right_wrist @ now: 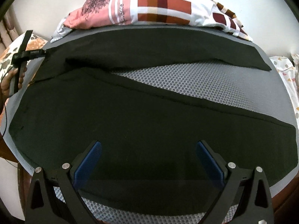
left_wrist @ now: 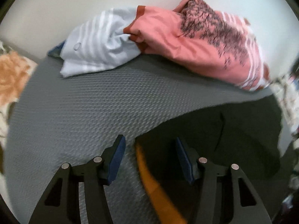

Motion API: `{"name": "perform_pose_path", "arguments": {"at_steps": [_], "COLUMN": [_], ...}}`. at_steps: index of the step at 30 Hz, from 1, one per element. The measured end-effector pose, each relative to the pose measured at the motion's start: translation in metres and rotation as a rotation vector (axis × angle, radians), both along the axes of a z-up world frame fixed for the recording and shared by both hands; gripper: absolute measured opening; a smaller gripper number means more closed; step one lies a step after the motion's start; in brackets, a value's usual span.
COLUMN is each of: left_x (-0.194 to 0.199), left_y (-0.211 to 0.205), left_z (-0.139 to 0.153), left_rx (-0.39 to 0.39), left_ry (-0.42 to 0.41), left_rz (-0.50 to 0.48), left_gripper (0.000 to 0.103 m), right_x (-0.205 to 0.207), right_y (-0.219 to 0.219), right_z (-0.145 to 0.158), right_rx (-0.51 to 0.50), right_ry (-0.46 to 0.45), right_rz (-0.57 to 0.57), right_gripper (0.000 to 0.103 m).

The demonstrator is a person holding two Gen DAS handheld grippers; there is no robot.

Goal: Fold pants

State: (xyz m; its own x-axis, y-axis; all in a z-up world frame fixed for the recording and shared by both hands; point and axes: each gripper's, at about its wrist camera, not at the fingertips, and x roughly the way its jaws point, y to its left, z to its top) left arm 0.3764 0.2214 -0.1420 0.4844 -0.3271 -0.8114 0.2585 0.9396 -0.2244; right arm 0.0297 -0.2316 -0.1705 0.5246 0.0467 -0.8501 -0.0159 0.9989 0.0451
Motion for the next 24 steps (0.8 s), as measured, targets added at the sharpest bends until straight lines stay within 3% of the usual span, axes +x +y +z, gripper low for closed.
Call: {"name": "perform_pose_path", "arguments": {"at_steps": [1,2,4,5,6,9,15,19,24], "left_x": [0.0,0.002,-0.001,-0.006,-0.013,-0.037,-0.113,-0.184,-0.26], "left_y": [0.001,0.0,-0.007,-0.014,-0.021,-0.022,-0.042,-0.056,-0.07], "left_z": [0.001,0.001,0.004,0.006,0.01,0.032,0.083,0.112,0.128], "left_rx": [-0.007,0.018,0.064,0.114,0.147,0.101,0.009,-0.083,-0.154], "left_ry": [0.002,0.006,0.005,-0.015,-0.031,-0.093,-0.254,-0.351,-0.361], "left_rz": [0.005,0.037,0.071,0.063,0.055,0.072,0.048,0.012,-0.024], "left_gripper": [0.052,0.037,0.026,0.011,0.01,0.009,0.009,0.009,0.009], "right_x": [0.001,0.002,0.004,0.005,0.008,0.02,0.078,0.144,0.206], "right_y": [0.001,0.003,0.005,0.006,0.006,0.003,-0.017,-0.027,-0.032], "right_z": [0.0,0.0,0.002,0.003,0.004,0.012,0.046,0.041,0.027], "right_rx": [0.001,0.001,-0.005,-0.008,-0.007,0.043,0.413,0.805,1.066], "right_ry": [0.0,-0.003,-0.012,-0.016,-0.017,-0.023,-0.063,0.048,0.106], "right_rz": [0.002,0.005,0.009,0.009,0.012,0.019,0.068,0.064,-0.019], "right_gripper": [0.1,0.1,0.1,0.1,0.1,0.1,0.1,0.1,0.1]}}
